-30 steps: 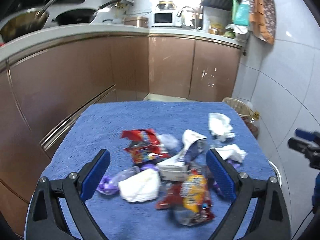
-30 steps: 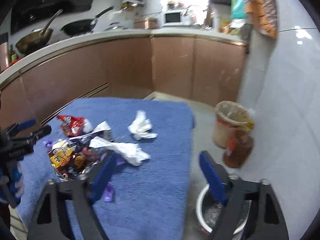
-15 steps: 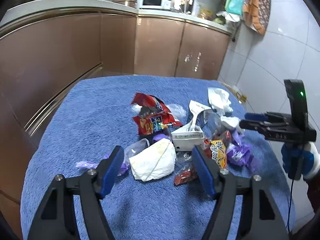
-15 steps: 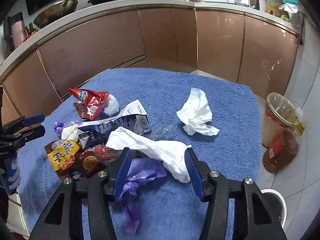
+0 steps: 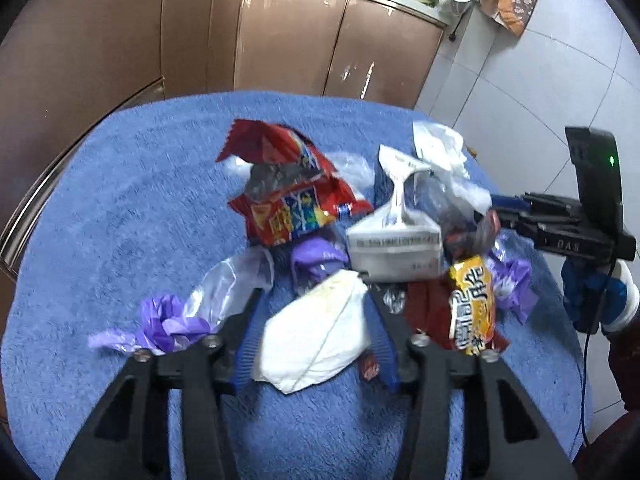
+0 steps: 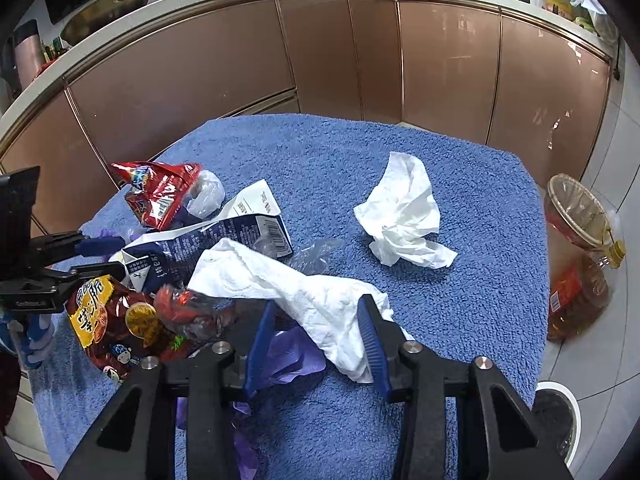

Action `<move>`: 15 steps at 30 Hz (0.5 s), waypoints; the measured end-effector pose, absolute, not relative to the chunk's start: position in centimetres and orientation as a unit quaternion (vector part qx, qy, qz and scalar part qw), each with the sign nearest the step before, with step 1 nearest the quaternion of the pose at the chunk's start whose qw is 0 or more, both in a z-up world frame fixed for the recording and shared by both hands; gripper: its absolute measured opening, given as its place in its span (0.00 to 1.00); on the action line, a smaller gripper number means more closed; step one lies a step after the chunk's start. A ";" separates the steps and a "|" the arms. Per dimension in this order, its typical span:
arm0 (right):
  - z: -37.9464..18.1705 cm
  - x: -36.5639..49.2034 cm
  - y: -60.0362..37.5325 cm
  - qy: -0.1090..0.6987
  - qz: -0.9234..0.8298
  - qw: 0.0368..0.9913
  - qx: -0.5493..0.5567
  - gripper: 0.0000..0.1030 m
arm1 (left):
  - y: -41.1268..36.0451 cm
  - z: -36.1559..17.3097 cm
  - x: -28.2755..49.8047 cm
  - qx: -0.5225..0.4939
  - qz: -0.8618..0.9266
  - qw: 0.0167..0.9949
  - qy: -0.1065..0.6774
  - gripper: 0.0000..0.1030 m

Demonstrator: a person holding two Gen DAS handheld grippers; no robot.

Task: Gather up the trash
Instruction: 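Grasp a white tissue with the right gripper while the left gripper grasps white paper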

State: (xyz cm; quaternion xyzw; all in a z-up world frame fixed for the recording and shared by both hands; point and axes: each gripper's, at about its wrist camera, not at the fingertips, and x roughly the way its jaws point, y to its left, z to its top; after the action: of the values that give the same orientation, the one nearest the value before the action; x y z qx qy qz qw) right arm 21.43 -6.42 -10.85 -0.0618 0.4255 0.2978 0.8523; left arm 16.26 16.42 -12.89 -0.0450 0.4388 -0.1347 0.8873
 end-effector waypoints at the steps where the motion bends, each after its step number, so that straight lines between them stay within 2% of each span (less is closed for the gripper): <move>1: -11.0 21.4 -6.3 0.425 0.299 0.852 -0.063 0.28 | 16.3 -13.1 16.0 -0.045 -0.136 0.887 0.440 0.32; 5: -11.1 21.3 -6.2 0.421 0.302 0.854 -0.059 0.10 | 16.1 -13.0 15.1 -0.044 -0.132 0.888 0.437 0.11; 6: -11.0 21.3 -6.3 0.419 0.302 0.855 -0.057 0.09 | 16.2 -12.8 14.9 -0.047 -0.133 0.889 0.435 0.07; 9: -10.5 20.9 -6.8 0.412 0.303 0.858 -0.053 0.06 | 16.4 -12.3 14.2 -0.049 -0.125 0.894 0.428 0.01; 15: -8.3 19.0 -7.8 0.391 0.306 0.867 -0.053 0.04 | 17.3 -10.5 12.0 -0.062 -0.102 0.907 0.404 0.00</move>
State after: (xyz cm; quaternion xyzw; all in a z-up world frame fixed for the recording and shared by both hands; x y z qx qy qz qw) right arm 19.02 -7.82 -8.34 -0.0533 0.3905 0.3058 0.8667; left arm 12.03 17.26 -10.52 -0.0618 0.4036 -0.1017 0.9071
